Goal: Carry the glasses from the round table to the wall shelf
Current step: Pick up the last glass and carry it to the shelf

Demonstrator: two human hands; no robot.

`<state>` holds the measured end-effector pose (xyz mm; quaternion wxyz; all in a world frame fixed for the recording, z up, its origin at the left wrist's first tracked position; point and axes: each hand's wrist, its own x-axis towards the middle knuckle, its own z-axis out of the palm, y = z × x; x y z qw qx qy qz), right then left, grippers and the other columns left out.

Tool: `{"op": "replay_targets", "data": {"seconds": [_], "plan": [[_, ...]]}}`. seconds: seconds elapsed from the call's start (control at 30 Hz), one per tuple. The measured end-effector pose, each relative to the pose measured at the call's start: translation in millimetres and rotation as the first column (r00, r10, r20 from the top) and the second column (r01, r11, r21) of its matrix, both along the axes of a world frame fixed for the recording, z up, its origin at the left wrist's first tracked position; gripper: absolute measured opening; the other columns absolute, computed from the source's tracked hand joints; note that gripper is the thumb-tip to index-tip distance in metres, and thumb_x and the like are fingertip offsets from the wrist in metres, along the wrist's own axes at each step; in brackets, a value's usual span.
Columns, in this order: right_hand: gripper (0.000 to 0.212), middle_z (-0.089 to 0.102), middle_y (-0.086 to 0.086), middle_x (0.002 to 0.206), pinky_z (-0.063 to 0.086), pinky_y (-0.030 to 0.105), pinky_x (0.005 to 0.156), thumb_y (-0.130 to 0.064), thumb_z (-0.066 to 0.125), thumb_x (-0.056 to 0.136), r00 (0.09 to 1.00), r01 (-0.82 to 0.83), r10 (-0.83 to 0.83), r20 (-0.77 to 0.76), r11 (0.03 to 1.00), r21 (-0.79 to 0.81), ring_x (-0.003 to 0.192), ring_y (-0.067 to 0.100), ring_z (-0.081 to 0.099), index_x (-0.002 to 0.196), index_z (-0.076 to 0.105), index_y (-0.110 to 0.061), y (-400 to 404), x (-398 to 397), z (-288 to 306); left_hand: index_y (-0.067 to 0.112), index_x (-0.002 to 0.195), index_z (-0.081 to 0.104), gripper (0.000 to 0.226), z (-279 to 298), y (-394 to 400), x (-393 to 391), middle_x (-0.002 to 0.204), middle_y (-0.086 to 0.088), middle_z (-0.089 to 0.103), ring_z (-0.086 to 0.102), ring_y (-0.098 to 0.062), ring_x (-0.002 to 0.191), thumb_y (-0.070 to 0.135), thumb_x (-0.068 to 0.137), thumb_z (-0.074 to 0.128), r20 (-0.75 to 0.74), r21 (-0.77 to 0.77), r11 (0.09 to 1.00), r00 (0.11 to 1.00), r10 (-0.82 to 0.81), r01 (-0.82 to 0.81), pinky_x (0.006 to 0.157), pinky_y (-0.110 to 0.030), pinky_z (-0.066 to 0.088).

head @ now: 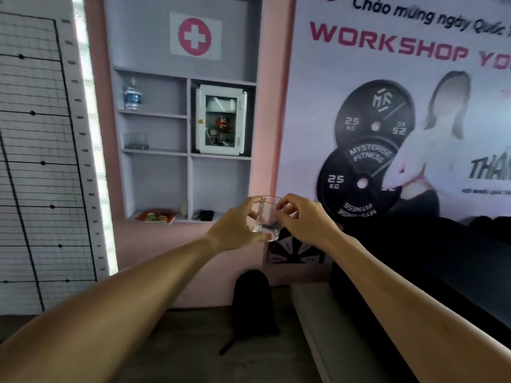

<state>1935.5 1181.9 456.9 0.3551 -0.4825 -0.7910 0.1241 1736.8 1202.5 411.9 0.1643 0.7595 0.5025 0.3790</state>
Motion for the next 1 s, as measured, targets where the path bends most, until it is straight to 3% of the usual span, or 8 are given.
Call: {"op": "replay_targets", "data": {"seconds": [0.1, 0.23, 0.33, 0.4, 0.5, 0.7, 0.9, 1.0], "plan": [[0.006, 0.072, -0.011, 0.088, 0.055, 0.030, 0.074, -0.033, 0.064, 0.092, 0.997, -0.082, 0.082, -0.012, 0.996, 0.022, 0.081, 0.010, 0.065, 0.095, 0.066, -0.029, 67.6, -30.0, 1.8, 0.036, 0.145, 0.034, 0.096, 4.8, 49.9, -28.5, 0.116, 0.005, 0.067, 0.066, -0.013, 0.089, 0.045, 0.066, 0.088, -0.005, 0.037, 0.996, 0.997, 0.083, -0.083, 0.091, -0.041, 0.056], [0.007, 0.072, -0.007, 0.091, 0.049, 0.025, 0.070, -0.032, 0.063, 0.093, 0.987, -0.159, 0.160, -0.024, 0.987, 0.037, 0.080, 0.011, 0.064, 0.097, 0.067, -0.027, 134.7, -79.5, -7.4, 0.041, 0.141, 0.036, 0.093, -0.7, 99.0, -77.6, 0.114, 0.004, 0.069, 0.069, -0.014, 0.092, 0.048, 0.064, 0.089, 0.010, 0.020, 0.984, 0.985, 0.174, -0.175, 0.089, -0.041, 0.058], [0.005, 0.071, -0.009, 0.091, 0.053, 0.029, 0.075, -0.035, 0.064, 0.092, 0.973, -0.229, 0.229, -0.012, 0.973, 0.019, 0.081, 0.011, 0.065, 0.094, 0.066, -0.031, 180.1, -122.2, -14.0, 0.038, 0.139, 0.039, 0.091, -7.2, 129.0, -119.9, 0.113, 0.004, 0.071, 0.069, -0.014, 0.095, 0.047, 0.063, 0.089, -0.015, 0.042, 0.968, 0.968, 0.250, -0.249, 0.085, -0.034, 0.057], [0.004, 0.070, -0.011, 0.090, 0.053, 0.029, 0.076, -0.036, 0.064, 0.091, 0.962, -0.274, 0.274, 0.012, 0.961, 0.036, 0.081, 0.009, 0.064, 0.093, 0.065, -0.032, 211.3, -154.0, -16.6, 0.035, 0.137, 0.041, 0.090, -11.1, 150.9, -148.8, 0.109, 0.004, 0.072, 0.067, -0.010, 0.086, 0.050, 0.061, 0.088, -0.002, 0.072, 0.957, 0.959, 0.282, -0.281, 0.078, -0.031, 0.054], [0.007, 0.070, -0.008, 0.092, 0.054, 0.029, 0.076, -0.034, 0.064, 0.093, 0.951, -0.308, 0.308, 0.011, 0.951, 0.034, 0.084, 0.011, 0.064, 0.097, 0.066, -0.028, 251.5, -199.3, -17.9, 0.039, 0.138, 0.038, 0.097, -15.4, 188.3, -195.2, 0.109, 0.005, 0.071, 0.070, -0.014, 0.093, 0.061, 0.055, 0.083, 0.001, 0.060, 0.946, 0.948, 0.319, -0.319, 0.085, -0.040, 0.058], [0.004, 0.070, -0.006, 0.093, 0.056, 0.035, 0.080, -0.036, 0.063, 0.093, 0.936, -0.349, 0.345, 0.069, 0.935, 0.057, 0.085, 0.015, 0.063, 0.092, 0.062, -0.032, 332.6, -288.0, -5.6, 0.032, 0.142, 0.038, 0.091, -3.0, 261.4, -278.7, 0.113, -0.001, 0.069, 0.069, -0.017, 0.090, 0.036, 0.067, 0.090, 0.021, 0.092, 0.934, 0.939, 0.345, -0.345, 0.081, -0.043, 0.062], [0.004, 0.069, -0.006, 0.096, 0.057, 0.038, 0.079, -0.037, 0.062, 0.092, 0.946, -0.325, 0.324, 0.023, 0.940, 0.103, 0.086, 0.015, 0.065, 0.092, 0.064, -0.034, 419.0, -362.0, 14.4, 0.031, 0.143, 0.037, 0.092, 18.5, 351.4, -353.5, 0.115, -0.003, 0.069, 0.074, -0.020, 0.076, 0.032, 0.068, 0.090, 0.057, 0.131, 0.935, 0.945, 0.323, -0.328, 0.083, -0.040, 0.061], [0.004, 0.069, -0.005, 0.098, 0.058, 0.039, 0.079, -0.038, 0.063, 0.093, 0.946, -0.322, 0.318, 0.062, 0.944, 0.070, 0.085, 0.015, 0.065, 0.092, 0.062, -0.034, 455.5, -386.2, 7.2, 0.029, 0.144, 0.036, 0.092, 5.7, 391.8, -380.1, 0.117, -0.004, 0.070, 0.074, -0.022, 0.085, 0.033, 0.068, 0.089, 0.009, 0.160, 0.936, 0.949, 0.315, -0.312, 0.082, -0.044, 0.062]]}}
